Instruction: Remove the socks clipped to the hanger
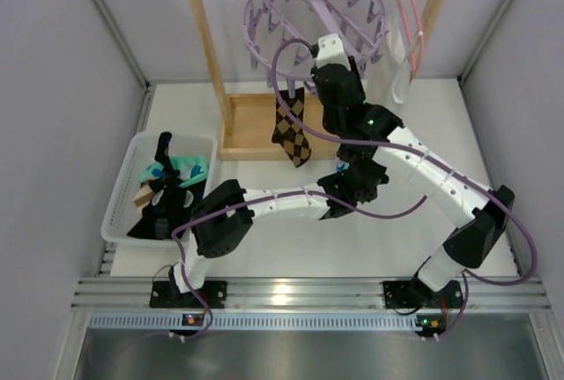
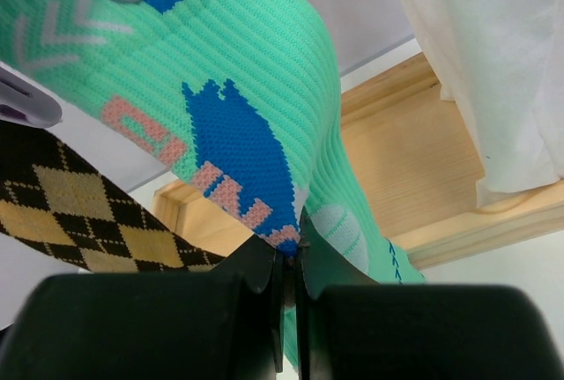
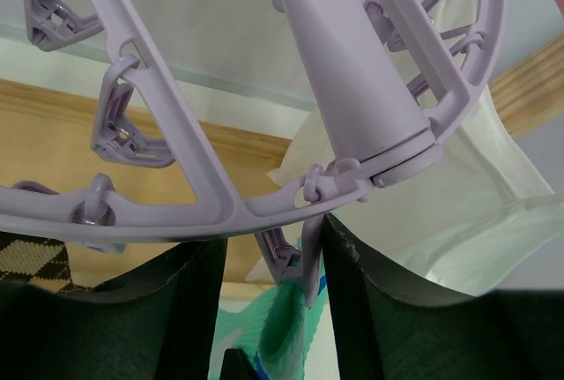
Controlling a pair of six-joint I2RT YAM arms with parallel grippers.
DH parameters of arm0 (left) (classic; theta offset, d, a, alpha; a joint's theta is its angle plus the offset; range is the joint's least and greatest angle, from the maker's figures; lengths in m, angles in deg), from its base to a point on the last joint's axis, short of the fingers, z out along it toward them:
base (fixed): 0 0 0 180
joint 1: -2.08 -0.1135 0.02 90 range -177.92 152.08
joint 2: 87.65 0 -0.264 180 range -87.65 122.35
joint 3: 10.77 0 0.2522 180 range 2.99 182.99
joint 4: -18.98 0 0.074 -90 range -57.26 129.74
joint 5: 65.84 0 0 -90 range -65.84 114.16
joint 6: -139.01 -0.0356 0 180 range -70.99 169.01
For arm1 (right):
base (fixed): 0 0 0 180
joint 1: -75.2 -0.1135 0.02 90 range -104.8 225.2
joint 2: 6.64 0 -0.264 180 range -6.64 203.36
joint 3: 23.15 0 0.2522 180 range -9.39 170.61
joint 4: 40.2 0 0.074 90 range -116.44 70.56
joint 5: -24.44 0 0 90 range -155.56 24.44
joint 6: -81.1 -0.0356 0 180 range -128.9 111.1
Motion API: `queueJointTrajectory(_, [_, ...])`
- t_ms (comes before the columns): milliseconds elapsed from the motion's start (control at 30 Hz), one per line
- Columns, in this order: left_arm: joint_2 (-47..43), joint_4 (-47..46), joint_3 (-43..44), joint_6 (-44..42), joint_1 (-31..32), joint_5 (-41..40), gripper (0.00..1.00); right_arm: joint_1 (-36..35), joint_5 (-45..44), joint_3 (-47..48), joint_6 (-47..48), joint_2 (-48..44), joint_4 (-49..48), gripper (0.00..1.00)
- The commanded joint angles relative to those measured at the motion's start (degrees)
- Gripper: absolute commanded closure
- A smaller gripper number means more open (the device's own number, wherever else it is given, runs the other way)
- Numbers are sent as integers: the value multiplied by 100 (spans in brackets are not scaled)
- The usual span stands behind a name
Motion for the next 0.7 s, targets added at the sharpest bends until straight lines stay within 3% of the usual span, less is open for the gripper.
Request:
queueJointTrajectory(0, [-415,-167,-30,126,33,35,100,29,-422,-56,201,-78,-686,56])
queueJointTrajectory(200, [-556,-167,-170,319,33,96,100,29,-519,-434,377,-271,-959,56])
queueJointTrajectory(667, [-565,-149,-249,512,33,166,100,-32,-581,-321,614,-385,-1153,64])
